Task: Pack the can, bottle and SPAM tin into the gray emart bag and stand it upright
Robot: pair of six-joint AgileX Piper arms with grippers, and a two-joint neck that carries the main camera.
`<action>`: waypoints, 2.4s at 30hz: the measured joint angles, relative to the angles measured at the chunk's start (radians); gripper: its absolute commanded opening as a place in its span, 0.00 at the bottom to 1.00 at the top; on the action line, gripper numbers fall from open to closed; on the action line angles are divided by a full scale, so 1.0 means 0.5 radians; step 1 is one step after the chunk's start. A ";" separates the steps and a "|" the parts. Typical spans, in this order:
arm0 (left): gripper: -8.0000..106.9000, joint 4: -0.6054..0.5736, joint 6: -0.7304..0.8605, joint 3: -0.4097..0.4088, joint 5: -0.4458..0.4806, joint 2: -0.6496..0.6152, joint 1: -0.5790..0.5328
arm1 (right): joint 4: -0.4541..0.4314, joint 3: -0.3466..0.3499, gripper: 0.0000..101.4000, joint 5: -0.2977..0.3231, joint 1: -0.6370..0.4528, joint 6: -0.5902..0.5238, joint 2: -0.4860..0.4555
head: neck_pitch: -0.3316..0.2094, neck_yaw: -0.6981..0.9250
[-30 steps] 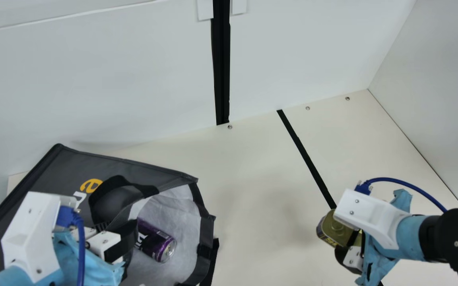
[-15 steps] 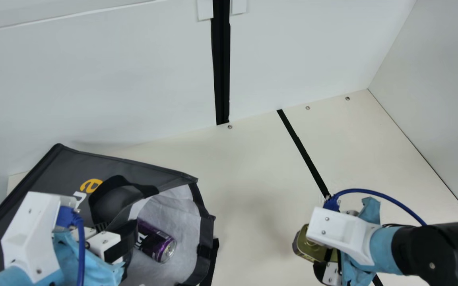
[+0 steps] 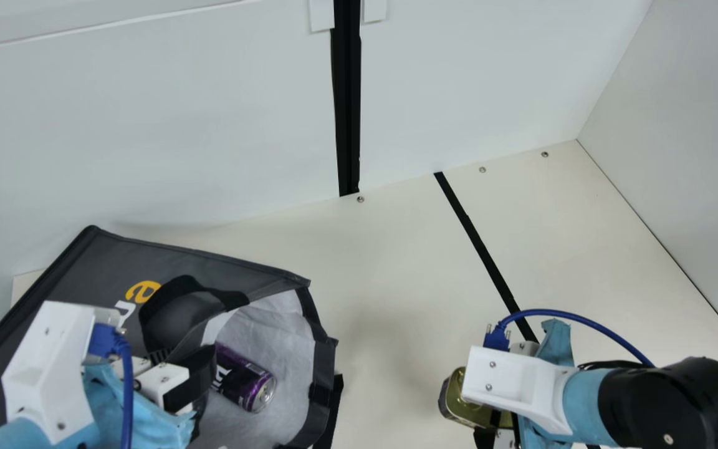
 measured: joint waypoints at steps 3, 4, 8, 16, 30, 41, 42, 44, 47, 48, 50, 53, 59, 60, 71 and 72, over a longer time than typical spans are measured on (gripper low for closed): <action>0.00 0.000 0.000 0.000 0.000 0.000 0.000 | 0.074 0.000 0.00 0.000 -0.017 -0.062 -0.028 | 0.000 0.000; 0.00 0.000 0.000 0.000 0.000 0.000 0.000 | 0.110 0.005 0.00 -0.005 -0.023 -0.085 -0.033 | 0.000 -0.003; 0.00 0.000 0.000 0.000 0.000 0.000 0.000 | 0.258 0.041 0.00 -0.040 -0.061 -0.188 -0.056 | 0.000 -0.003; 0.00 0.000 0.000 0.000 0.000 0.000 0.000 | 0.646 0.137 0.00 -0.093 -0.155 -0.430 -0.086 | 0.000 -0.003; 0.00 0.000 0.000 0.000 0.000 0.000 0.000 | 1.231 0.330 0.00 -0.086 -0.238 -0.870 -0.098 | 0.000 -0.003; 0.00 0.000 0.000 0.000 0.000 0.000 0.000 | 1.439 0.422 0.00 -0.163 -0.145 -1.042 -0.016 | 0.000 -0.003; 0.00 0.000 0.000 0.000 0.000 0.000 0.000 | 1.446 0.424 0.00 -0.183 -0.125 -1.045 -0.006 | 0.000 0.000; 0.00 0.000 0.000 0.000 0.000 0.000 0.000 | 1.472 0.429 0.00 -0.222 -0.078 -1.048 0.018 | 0.000 0.000; 0.00 0.000 0.000 0.000 0.000 0.000 0.000 | 1.513 0.432 0.00 -0.291 -0.005 -1.050 0.052 | 0.000 -0.003; 0.00 0.000 0.000 0.000 0.000 0.000 0.000 | 1.518 0.432 0.00 -0.312 0.017 -1.050 0.063 | 0.000 -0.003; 0.00 0.000 0.000 0.000 0.000 0.000 0.000 | 1.539 0.430 0.00 -0.359 0.076 -1.050 0.093 | 0.000 -0.003; 0.00 0.000 0.000 0.000 0.000 0.000 0.000 | 1.562 0.416 0.00 -0.431 0.163 -1.050 0.145 | 0.000 0.000; 0.00 0.000 0.000 0.000 0.000 0.000 0.000 | 1.630 0.363 0.00 -0.570 0.310 -1.057 0.264 | 0.000 -0.003; 0.00 0.000 0.000 0.000 0.000 0.000 0.000 | 1.642 0.353 0.00 -0.589 0.332 -1.058 0.287 | 0.000 0.000; 0.00 0.000 0.000 0.000 0.000 0.000 0.000 | 1.762 0.222 0.00 -0.730 0.481 -1.136 0.546 | 0.000 0.000; 0.00 0.000 0.000 0.000 0.000 0.000 0.000 | 1.776 0.208 0.00 -0.739 0.492 -1.145 0.572 | 0.000 -0.003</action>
